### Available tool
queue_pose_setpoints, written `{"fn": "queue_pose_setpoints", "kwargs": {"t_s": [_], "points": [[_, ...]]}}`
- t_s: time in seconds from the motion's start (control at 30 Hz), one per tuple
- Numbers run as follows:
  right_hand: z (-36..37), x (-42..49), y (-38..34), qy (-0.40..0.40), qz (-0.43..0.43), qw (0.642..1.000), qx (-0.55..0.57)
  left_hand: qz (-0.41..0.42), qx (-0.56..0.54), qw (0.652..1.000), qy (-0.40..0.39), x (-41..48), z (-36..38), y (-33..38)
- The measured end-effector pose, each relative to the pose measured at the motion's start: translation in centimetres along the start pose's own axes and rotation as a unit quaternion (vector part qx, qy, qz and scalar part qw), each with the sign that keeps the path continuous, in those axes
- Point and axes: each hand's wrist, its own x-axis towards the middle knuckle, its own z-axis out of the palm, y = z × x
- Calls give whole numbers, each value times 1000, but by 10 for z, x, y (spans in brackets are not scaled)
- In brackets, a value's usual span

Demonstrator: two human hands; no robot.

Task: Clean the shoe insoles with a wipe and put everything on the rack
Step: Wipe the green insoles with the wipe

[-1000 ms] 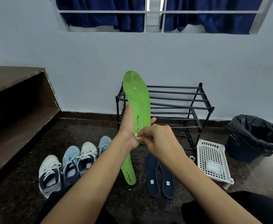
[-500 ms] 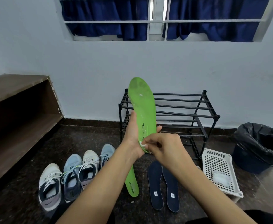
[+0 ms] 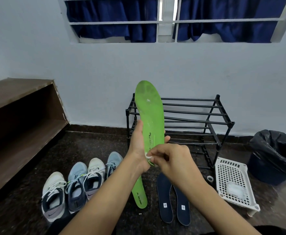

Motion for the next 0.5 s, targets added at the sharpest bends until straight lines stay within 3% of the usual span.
{"fn": "queue_pose_setpoints", "kwargs": {"t_s": [0.1,0.17,0.37,0.5], "points": [[3,0,0,-23,-18,994,-108,3,0,1000,1,1,0,0],[3,-1,-1,-20,-27,992,-118,13,4,1000,5,2,0,-1],[4,-1,-6,46,59,993,96,34,29,999,2,2,-2,-1],[3,-1,-7,3,33,997,67,20,34,999,0,1,-5,-2]]}}
